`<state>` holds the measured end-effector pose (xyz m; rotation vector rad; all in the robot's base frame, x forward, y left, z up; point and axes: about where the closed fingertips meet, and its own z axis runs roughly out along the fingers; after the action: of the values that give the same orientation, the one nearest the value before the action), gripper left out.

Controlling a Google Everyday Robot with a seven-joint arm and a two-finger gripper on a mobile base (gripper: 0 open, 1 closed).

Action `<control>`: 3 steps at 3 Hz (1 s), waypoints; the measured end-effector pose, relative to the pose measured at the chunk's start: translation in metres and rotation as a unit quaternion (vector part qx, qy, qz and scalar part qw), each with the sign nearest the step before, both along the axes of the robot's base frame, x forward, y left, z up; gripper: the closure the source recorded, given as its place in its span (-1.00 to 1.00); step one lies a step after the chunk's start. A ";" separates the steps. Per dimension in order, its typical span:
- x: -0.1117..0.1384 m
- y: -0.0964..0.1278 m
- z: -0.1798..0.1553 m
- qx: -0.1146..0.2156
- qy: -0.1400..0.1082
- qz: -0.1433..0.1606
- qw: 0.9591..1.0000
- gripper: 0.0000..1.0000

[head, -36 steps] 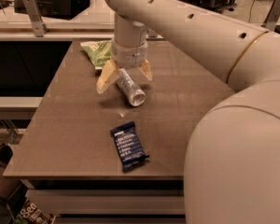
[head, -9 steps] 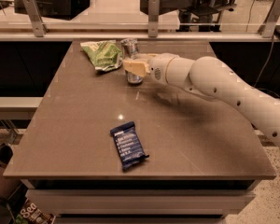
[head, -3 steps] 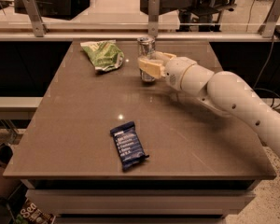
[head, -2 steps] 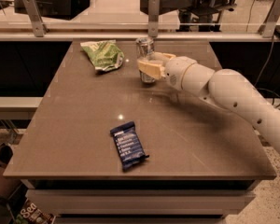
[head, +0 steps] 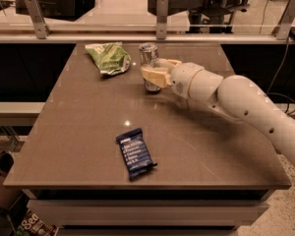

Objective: Place redbull can upright

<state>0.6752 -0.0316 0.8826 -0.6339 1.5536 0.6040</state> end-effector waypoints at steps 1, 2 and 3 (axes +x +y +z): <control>-0.002 0.007 -0.008 0.015 0.000 0.001 1.000 1.00; -0.005 0.011 -0.017 0.019 0.002 -0.003 1.000 1.00; -0.005 0.011 -0.015 0.019 0.002 -0.003 1.000 0.63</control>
Offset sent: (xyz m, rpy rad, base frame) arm -0.0080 0.0113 -0.0283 0.0489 0.0115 -0.0270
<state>0.6705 -0.0205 0.8675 -0.5983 1.5448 0.6291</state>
